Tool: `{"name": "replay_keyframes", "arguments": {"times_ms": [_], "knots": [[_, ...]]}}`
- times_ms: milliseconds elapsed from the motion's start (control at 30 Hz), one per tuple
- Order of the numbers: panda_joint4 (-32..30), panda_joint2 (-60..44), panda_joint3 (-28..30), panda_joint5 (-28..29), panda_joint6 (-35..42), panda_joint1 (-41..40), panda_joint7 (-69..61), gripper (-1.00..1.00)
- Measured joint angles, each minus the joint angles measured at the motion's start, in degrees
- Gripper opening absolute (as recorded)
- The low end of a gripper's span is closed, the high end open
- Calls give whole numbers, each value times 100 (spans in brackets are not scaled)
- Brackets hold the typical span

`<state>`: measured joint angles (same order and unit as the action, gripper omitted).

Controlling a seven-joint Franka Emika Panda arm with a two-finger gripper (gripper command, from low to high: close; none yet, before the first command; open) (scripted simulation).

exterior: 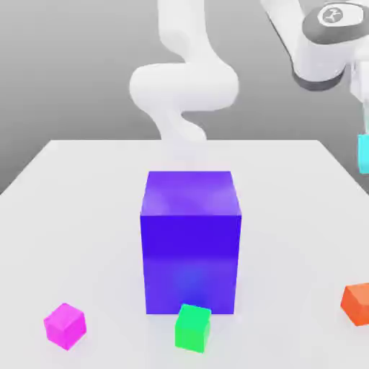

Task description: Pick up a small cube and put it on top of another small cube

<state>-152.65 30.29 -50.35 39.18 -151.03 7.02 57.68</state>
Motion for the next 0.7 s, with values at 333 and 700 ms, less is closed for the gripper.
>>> {"name": "replay_keyframes", "arguments": {"times_ms": [333,700], "knots": [[-151,79,-1331,1931,-1480,859,-1347,-100],[-295,847,-2675,4030,-3779,1751,-2611,-100]]}}
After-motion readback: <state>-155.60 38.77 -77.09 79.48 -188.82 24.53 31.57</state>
